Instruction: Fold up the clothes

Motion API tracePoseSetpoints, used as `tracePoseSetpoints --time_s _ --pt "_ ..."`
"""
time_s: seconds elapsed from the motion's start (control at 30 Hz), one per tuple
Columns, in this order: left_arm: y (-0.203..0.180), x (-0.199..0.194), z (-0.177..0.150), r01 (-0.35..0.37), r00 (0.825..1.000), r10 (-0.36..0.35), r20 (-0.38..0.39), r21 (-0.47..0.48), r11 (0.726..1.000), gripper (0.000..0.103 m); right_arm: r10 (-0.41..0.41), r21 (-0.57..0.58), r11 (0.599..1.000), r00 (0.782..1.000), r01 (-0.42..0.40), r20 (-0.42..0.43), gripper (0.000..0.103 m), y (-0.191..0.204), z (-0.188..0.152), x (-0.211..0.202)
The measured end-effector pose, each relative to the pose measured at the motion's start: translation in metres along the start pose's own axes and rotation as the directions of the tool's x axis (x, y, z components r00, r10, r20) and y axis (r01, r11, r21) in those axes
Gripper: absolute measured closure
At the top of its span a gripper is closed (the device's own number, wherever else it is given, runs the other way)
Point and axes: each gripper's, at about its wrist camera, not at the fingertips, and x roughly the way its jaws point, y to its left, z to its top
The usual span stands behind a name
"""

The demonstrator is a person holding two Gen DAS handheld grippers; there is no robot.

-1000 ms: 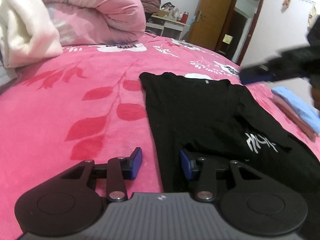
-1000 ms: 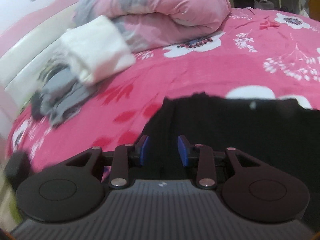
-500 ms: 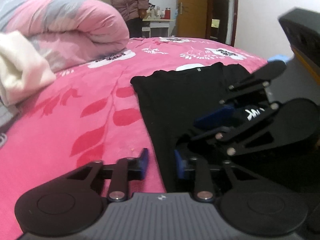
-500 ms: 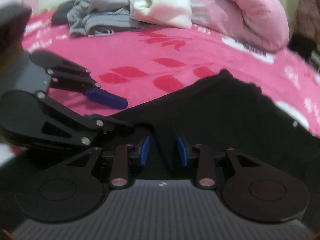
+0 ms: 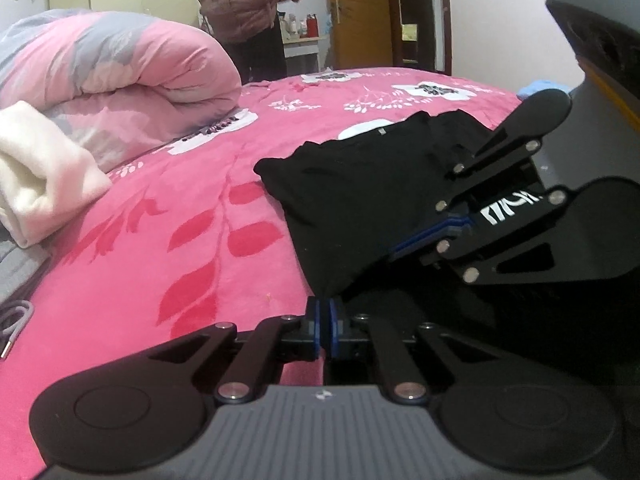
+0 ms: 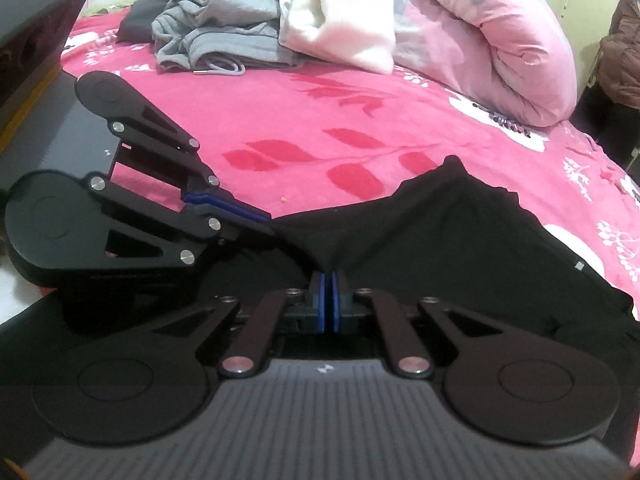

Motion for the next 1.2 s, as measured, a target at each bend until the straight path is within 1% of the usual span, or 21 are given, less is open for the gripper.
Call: tracePoseSetpoints --time_s 0.1,0.13,0.17,0.2,0.23,0.3,0.37,0.4,0.47,0.5,0.53,0.6,0.67,0.7,0.73,0.8,0.9,0.97,1.03,1.1,1.2 --pt "0.004 -0.004 0.001 0.010 1.000 -0.010 -0.003 -0.007 1.000 0.085 0.017 0.028 0.999 1.000 -0.017 -0.024 0.097 -0.002 -0.002 0.008" --pt "0.005 -0.005 0.001 0.013 1.000 -0.013 -0.003 -0.009 1.000 0.077 0.017 0.040 0.999 1.000 -0.016 -0.021 0.096 -0.003 -0.002 0.008" --pt "0.006 -0.006 0.001 0.016 1.000 -0.016 -0.004 -0.011 1.000 0.067 0.022 0.056 0.998 1.000 -0.021 -0.017 0.095 -0.007 -0.002 0.005" --pt "0.010 -0.008 0.001 0.026 1.000 -0.026 0.001 -0.031 0.999 0.064 0.028 0.072 0.997 1.000 -0.027 -0.013 0.090 -0.010 -0.002 0.002" --pt "0.018 -0.010 0.002 0.043 0.999 -0.043 0.014 -0.069 0.997 0.061 0.033 0.088 0.996 0.999 -0.032 -0.009 0.082 -0.013 -0.001 -0.002" --pt "0.033 -0.014 0.004 0.078 0.997 -0.073 0.041 -0.147 0.986 0.060 0.052 0.132 0.990 0.999 -0.054 0.018 0.074 -0.024 -0.002 -0.013" --pt "0.048 -0.015 0.005 0.110 0.993 -0.095 0.071 -0.236 0.966 0.056 0.049 0.203 0.977 0.998 -0.057 0.046 0.072 -0.041 -0.005 -0.027" --pt "0.055 -0.014 0.005 0.127 0.990 -0.105 0.091 -0.282 0.951 0.054 0.043 0.246 0.968 0.997 -0.057 0.062 0.072 -0.052 -0.007 -0.034" --pt "0.070 -0.007 0.004 0.170 0.983 -0.127 0.135 -0.383 0.908 0.048 0.023 0.342 0.938 0.995 -0.056 0.102 0.070 -0.076 -0.018 -0.050" --pt "0.078 0.000 0.004 0.197 0.978 -0.145 0.148 -0.439 0.876 0.048 0.004 0.392 0.919 0.993 -0.052 0.120 0.068 -0.089 -0.025 -0.057" --pt "0.084 0.009 0.009 0.212 0.975 -0.157 0.154 -0.466 0.859 0.048 -0.019 0.447 0.893 0.990 -0.045 0.139 0.064 -0.104 -0.035 -0.065" --pt "0.089 0.031 0.027 0.218 0.975 -0.168 0.148 -0.458 0.862 0.047 -0.070 0.536 0.844 0.985 -0.027 0.160 0.060 -0.137 -0.054 -0.079" --pt "0.093 0.054 0.046 0.224 0.974 -0.178 0.142 -0.450 0.865 0.041 -0.123 0.608 0.794 0.978 -0.005 0.168 0.058 -0.172 -0.071 -0.094" --pt "0.096 0.066 0.055 0.227 0.973 -0.183 0.139 -0.446 0.866 0.039 -0.150 0.631 0.776 0.975 0.013 0.164 0.057 -0.192 -0.079 -0.098" --pt "0.098 0.077 0.064 0.230 0.973 -0.189 0.135 -0.442 0.867 0.035 -0.167 0.648 0.761 0.974 0.026 0.156 0.057 -0.213 -0.084 -0.097" --pt "0.103 0.100 0.083 0.236 0.972 -0.199 0.129 -0.434 0.870 0.035 -0.199 0.681 0.730 0.970 0.052 0.139 0.054 -0.253 -0.094 -0.094" --pt "0.110 0.134 0.111 0.245 0.970 -0.214 0.119 -0.422 0.873 0.034 -0.200 0.716 0.694 0.974 0.068 0.102 0.052 -0.312 -0.104 -0.070" --pt "0.106 0.152 0.125 0.254 0.967 -0.234 0.099 -0.380 0.889 0.034 -0.204 0.739 0.669 0.976 0.082 0.077 0.052 -0.342 -0.110 -0.050" --pt "0.099 0.169 0.138 0.266 0.964 -0.257 0.073 -0.326 0.907 0.034 -0.203 0.747 0.659 0.977 0.092 0.058 0.051 -0.363 -0.114 -0.031" --pt "0.092 0.184 0.149 0.275 0.961 -0.275 0.040 -0.267 0.923 0.035 -0.172 0.731 0.680 0.982 0.063 0.075 0.051 -0.376 -0.114 -0.016" --pt "0.076 0.200 0.150 0.272 0.959 -0.281 -0.029 -0.169 0.947 0.043 -0.085 0.690 0.724 0.993 0.002 0.086 0.052 -0.385 -0.109 0.006"
